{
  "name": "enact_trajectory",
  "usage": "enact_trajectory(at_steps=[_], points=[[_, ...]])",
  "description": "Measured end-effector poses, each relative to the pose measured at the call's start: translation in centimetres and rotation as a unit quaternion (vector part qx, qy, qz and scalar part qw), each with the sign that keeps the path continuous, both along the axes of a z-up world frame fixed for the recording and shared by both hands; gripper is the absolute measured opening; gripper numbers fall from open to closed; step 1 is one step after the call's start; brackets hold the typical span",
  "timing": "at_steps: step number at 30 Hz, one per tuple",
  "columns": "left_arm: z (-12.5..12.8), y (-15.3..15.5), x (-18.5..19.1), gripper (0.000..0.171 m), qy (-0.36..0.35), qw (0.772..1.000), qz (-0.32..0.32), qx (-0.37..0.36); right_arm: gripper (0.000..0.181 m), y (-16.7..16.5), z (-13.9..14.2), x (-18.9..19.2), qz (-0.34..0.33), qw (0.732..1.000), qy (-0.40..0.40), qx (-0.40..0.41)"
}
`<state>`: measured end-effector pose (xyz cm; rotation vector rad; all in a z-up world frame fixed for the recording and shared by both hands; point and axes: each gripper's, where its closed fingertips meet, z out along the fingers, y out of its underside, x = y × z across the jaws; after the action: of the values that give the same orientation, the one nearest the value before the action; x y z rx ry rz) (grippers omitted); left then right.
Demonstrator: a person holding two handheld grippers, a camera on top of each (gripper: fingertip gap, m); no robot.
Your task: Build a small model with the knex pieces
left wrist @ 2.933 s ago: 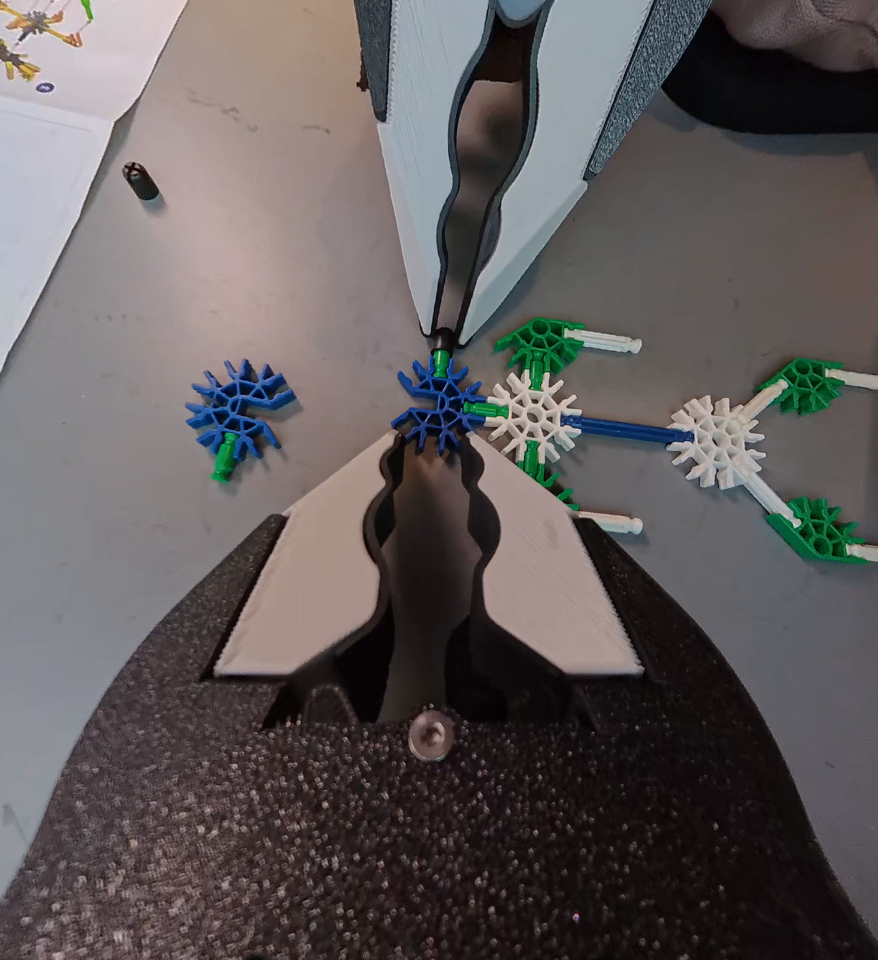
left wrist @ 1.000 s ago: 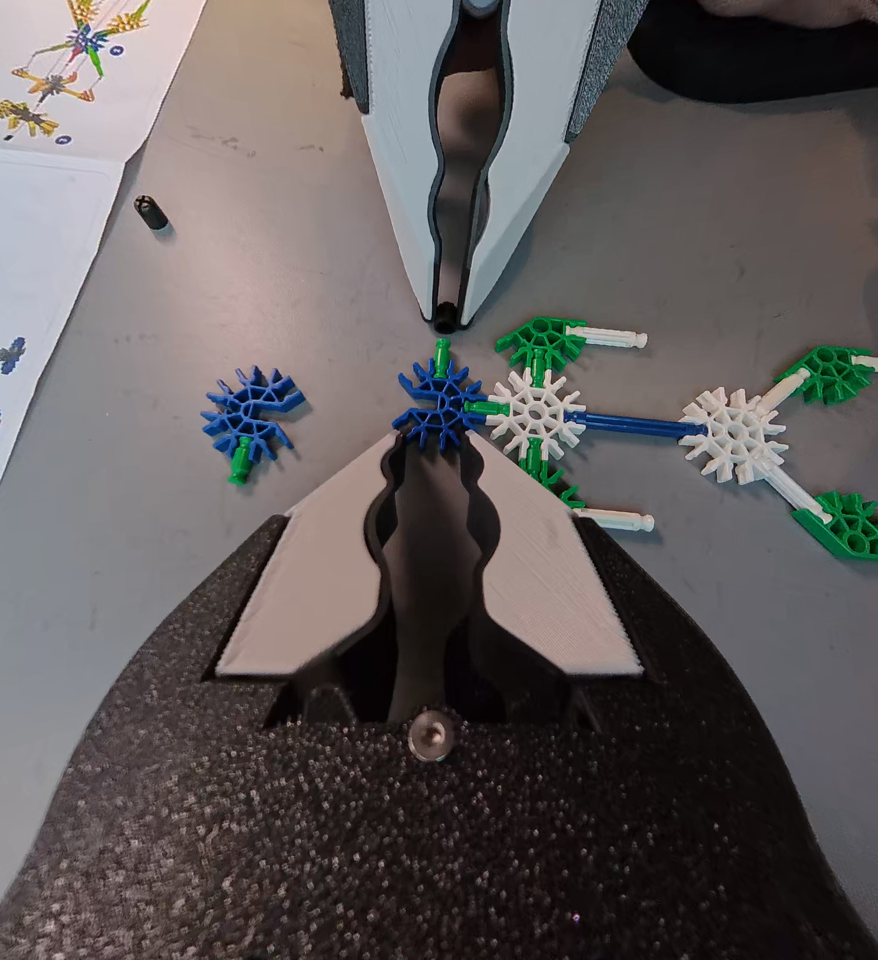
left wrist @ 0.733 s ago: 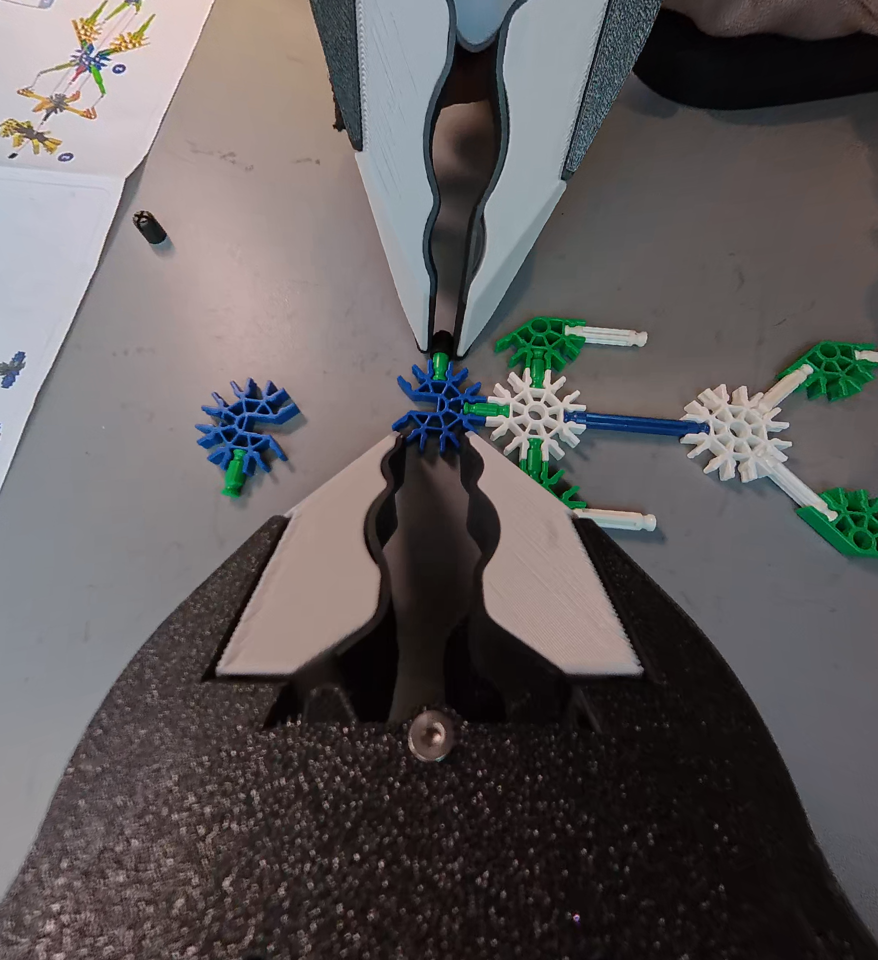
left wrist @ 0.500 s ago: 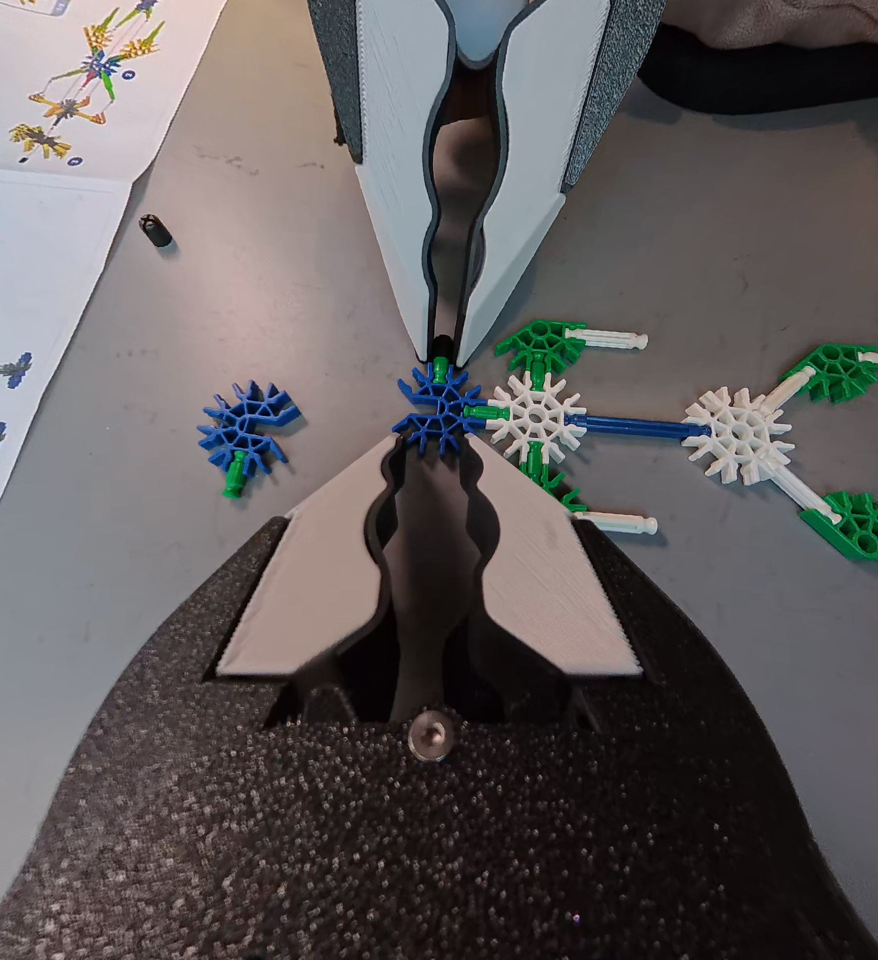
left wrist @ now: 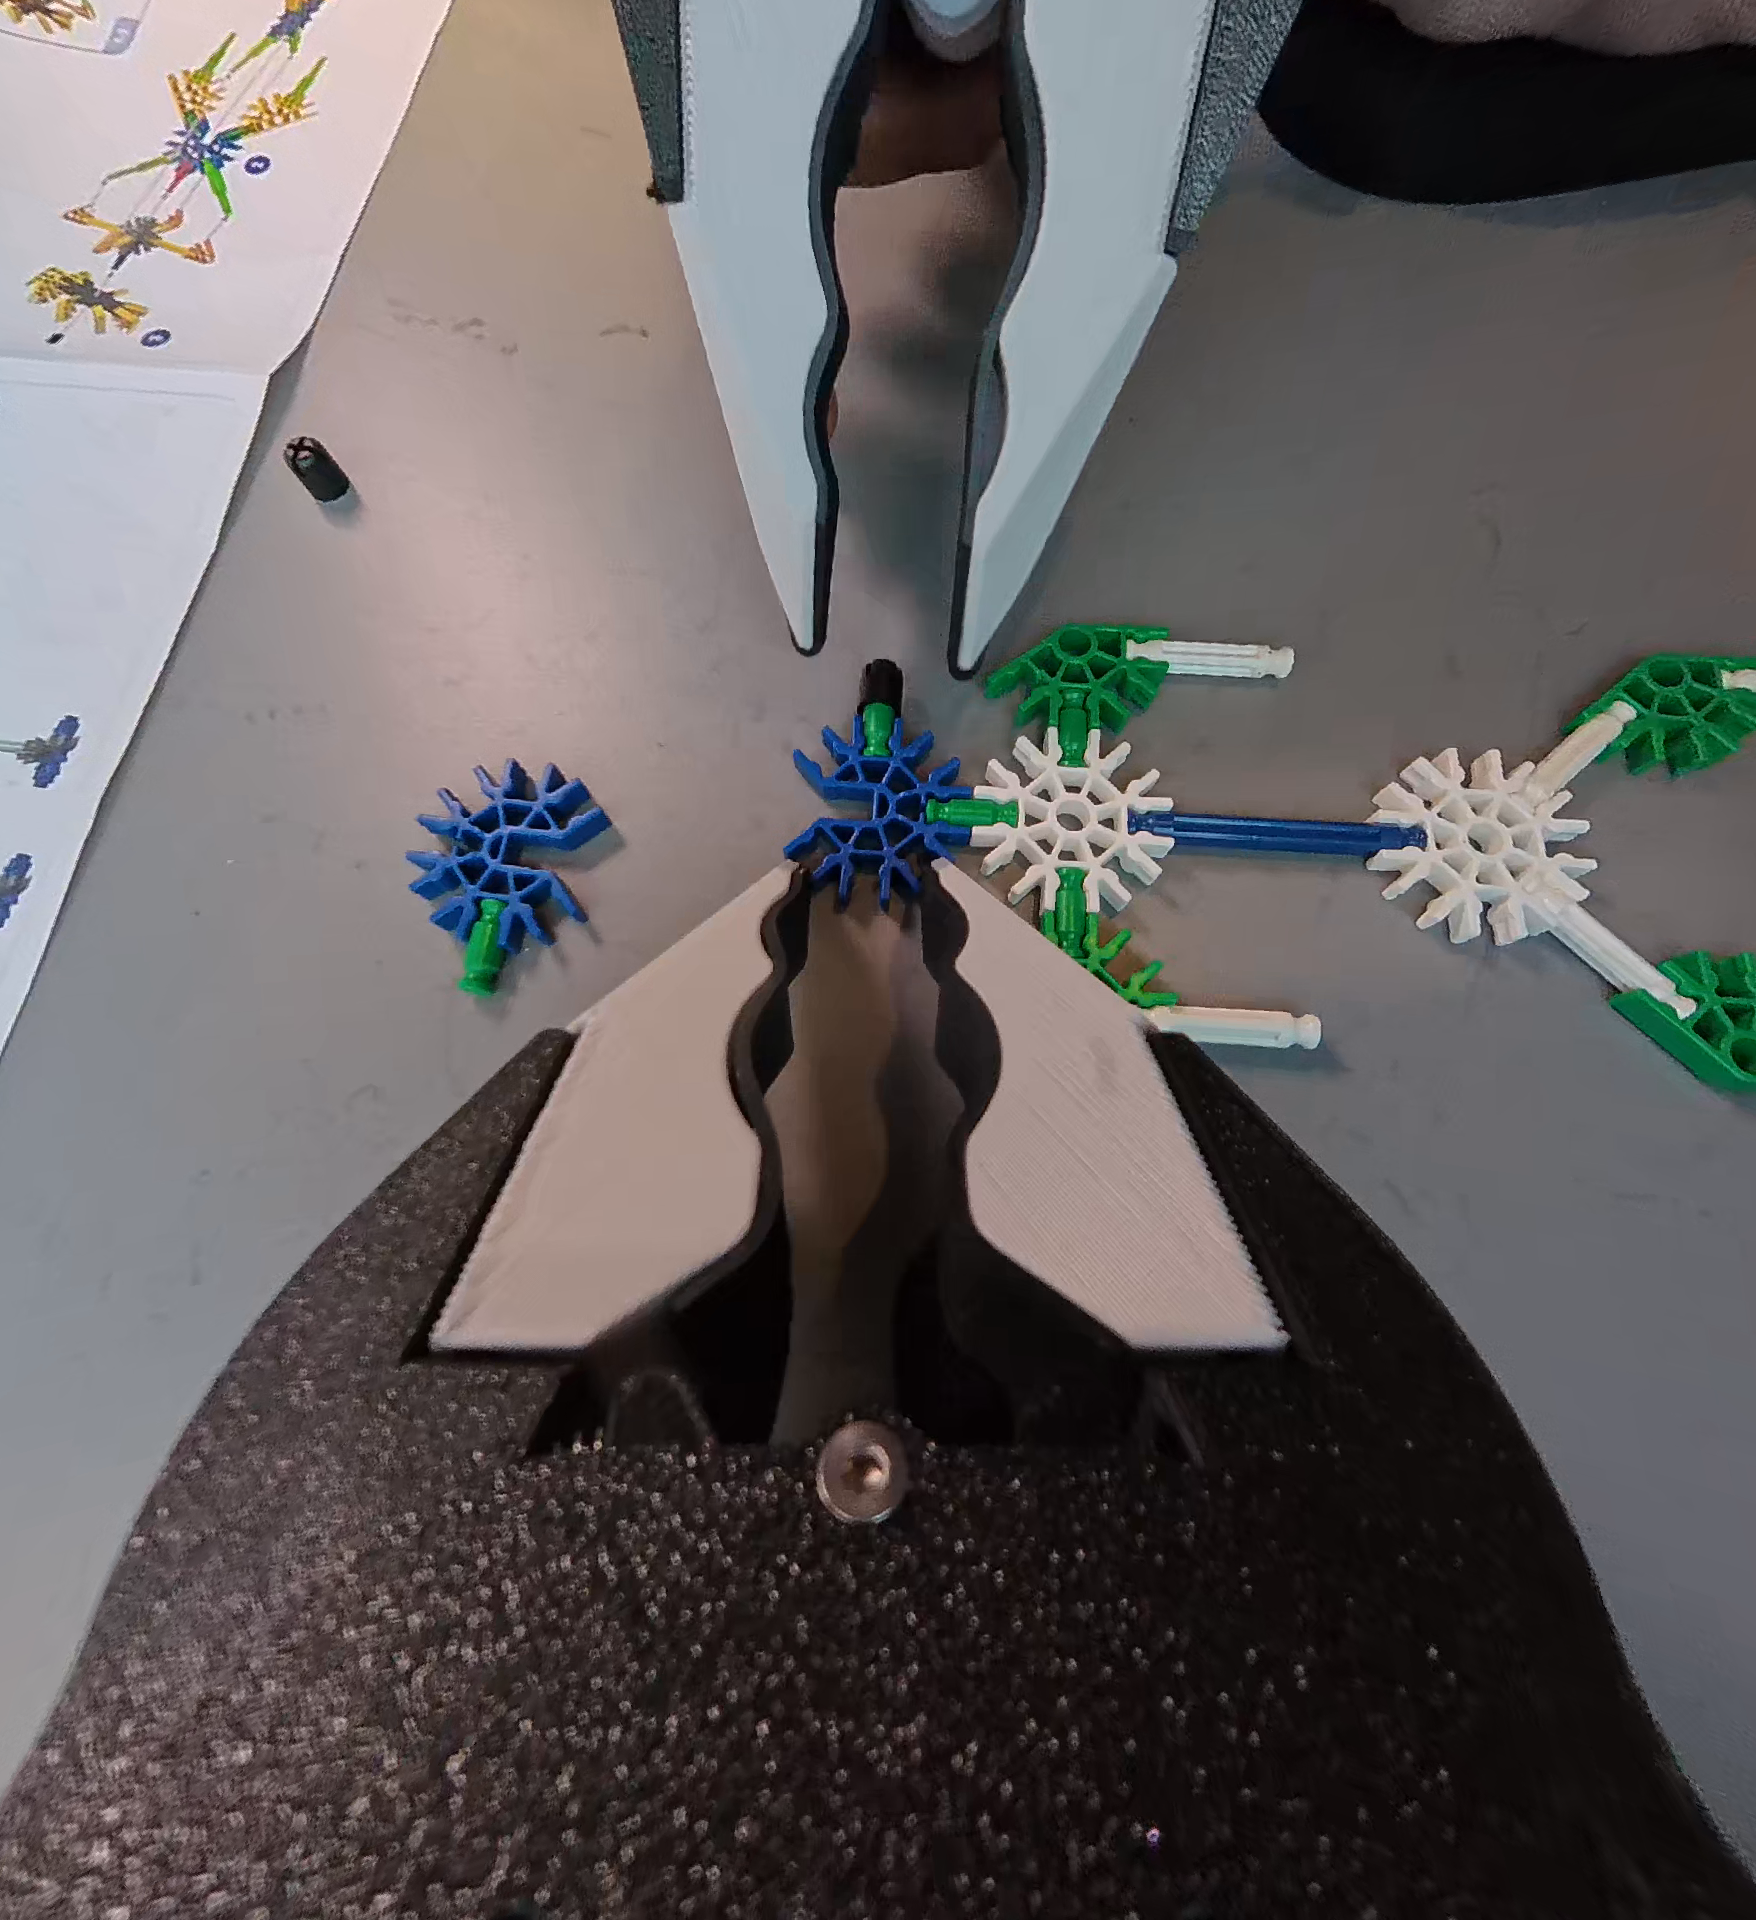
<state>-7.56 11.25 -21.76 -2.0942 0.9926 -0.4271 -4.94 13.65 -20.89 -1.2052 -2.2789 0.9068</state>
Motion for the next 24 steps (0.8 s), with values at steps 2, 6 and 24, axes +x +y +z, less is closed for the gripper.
enact_trajectory(at_steps=[2, 6, 24], points=[[0.0, 0.0, -0.1, 0.02, 0.003, 1.0, 0.0, 0.004, 0.016, 0.3, -0.6, 0.4, -0.001, 1.0, -0.017, 0.001], [0.0, -0.1, -0.1, 0.02, 0.005, 1.0, -0.001, 0.006, 0.003, 0.0, -0.8, 0.0, 0.0, 1.0, -0.012, 0.022], [0.2, -0.2, -1.4, 0.02, 0.017, 0.999, -0.042, 0.027, 0.008, -0.5, -0.7, -1.1, -0.015, 1.0, 0.003, 0.027]])
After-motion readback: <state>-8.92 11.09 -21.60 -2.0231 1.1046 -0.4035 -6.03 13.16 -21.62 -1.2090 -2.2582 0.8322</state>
